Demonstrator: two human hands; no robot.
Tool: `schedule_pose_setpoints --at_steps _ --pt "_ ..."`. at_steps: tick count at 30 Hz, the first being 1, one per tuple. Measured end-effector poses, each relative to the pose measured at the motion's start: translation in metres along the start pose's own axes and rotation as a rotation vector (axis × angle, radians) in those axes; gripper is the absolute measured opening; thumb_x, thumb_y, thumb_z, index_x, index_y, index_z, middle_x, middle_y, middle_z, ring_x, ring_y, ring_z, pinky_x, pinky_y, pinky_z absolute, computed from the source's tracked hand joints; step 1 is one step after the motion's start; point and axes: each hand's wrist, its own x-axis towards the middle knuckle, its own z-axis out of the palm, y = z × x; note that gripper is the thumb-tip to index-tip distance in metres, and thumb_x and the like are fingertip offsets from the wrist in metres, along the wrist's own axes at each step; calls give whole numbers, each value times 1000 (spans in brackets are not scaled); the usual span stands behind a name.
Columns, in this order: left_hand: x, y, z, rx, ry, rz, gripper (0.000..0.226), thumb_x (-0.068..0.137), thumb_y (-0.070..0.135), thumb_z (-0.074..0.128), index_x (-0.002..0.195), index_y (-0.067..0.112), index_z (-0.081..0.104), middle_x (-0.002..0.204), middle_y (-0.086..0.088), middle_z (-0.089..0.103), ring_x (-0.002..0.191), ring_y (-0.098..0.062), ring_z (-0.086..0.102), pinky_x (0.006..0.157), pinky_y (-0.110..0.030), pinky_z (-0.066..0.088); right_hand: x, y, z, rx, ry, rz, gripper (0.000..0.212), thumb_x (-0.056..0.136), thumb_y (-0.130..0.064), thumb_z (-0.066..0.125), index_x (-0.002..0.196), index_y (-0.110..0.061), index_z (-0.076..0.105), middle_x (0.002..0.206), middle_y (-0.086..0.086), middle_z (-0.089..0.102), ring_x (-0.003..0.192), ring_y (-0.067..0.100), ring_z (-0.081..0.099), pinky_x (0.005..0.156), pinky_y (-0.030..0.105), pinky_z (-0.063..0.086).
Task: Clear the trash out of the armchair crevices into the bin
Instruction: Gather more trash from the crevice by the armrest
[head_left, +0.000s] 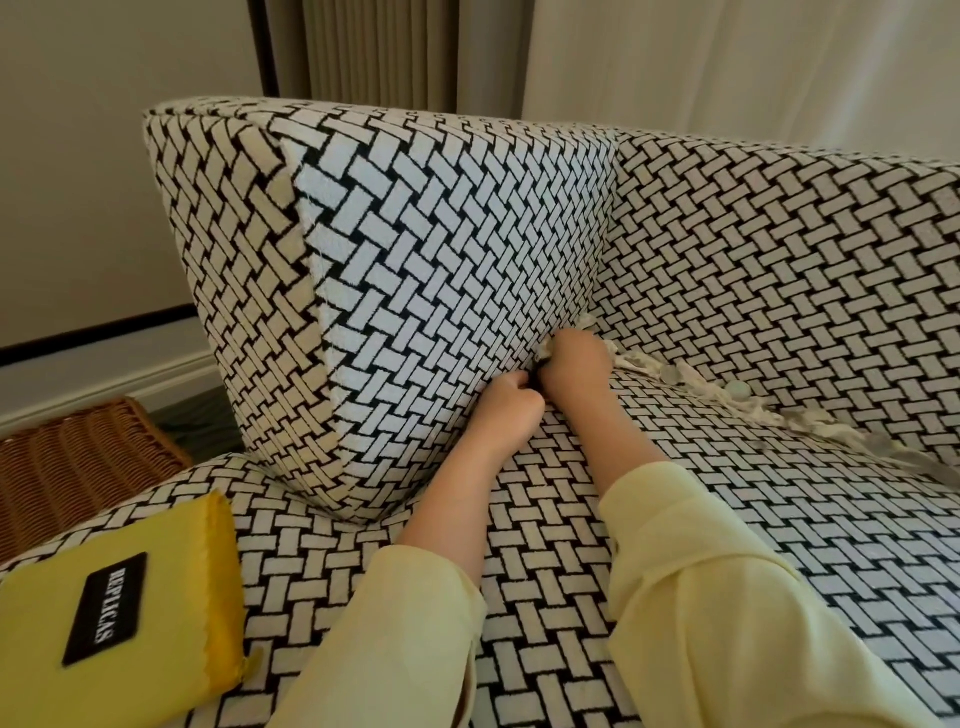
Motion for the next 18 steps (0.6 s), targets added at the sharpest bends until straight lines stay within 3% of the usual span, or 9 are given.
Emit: schedule_pose_setpoints --at_steps 3,5,6,9,11,13,15,18 --pt "0 2 0 14 6 -15 57 89 0 38 144 10 30 144 -5 41 74 4 44 59 -4 37 0 18 -9 293 52 74 10 84 -15 62 77 -8 58 80 6 61 70 17 55 62 24 47" --pt "0 2 -1 25 -3 -31 58 88 -1 38 145 10 30 147 -5 37 86 -1 50 68 -5 37 -5 28 -16 508 14 95 25 82 -12 64 62 -13 51 62 0 53 54 10 49 45 16 40" --pt "0 3 -1 29 -6 -33 58 88 0 38 145 10 29 148 -5 36 87 -3 52 68 -5 38 -8 32 -20 600 -10 102 25 82 -10 64 61 -13 50 59 0 52 50 10 49 40 14 39" --pt "-2 5 -1 46 0 -26 58 89 1 38 145 11 28 147 -6 37 64 0 46 52 -9 38 -17 36 -28 795 -42 131 11 82 -10 63 73 -10 57 62 2 55 46 13 52 41 17 42" --pt "-2 6 -1 31 3 -22 57 90 1 38 145 13 29 147 -6 38 63 -1 46 53 -9 38 -22 41 -33 878 -47 153 12 81 -9 63 72 -12 56 62 2 55 46 12 51 40 17 40" --pt "-3 7 0 15 -6 13 57 90 0 39 145 14 29 148 -5 36 88 -4 56 71 -10 41 -29 49 -39 909 -62 154 17 80 -9 63 68 -14 53 61 2 54 45 11 48 43 19 38" --pt "-4 7 1 14 -14 42 58 90 0 40 145 15 28 149 -3 34 127 -13 43 97 -21 34 -39 56 -46 902 -112 132 17 81 -9 64 68 -13 53 63 3 54 45 10 47 42 18 38" --pt "-5 8 3 12 -6 58 57 90 1 40 144 18 29 148 -2 35 132 -13 36 100 -24 34 -53 66 -55 917 -241 107 12 81 -8 66 77 -10 56 71 7 59 48 11 47 43 19 39"
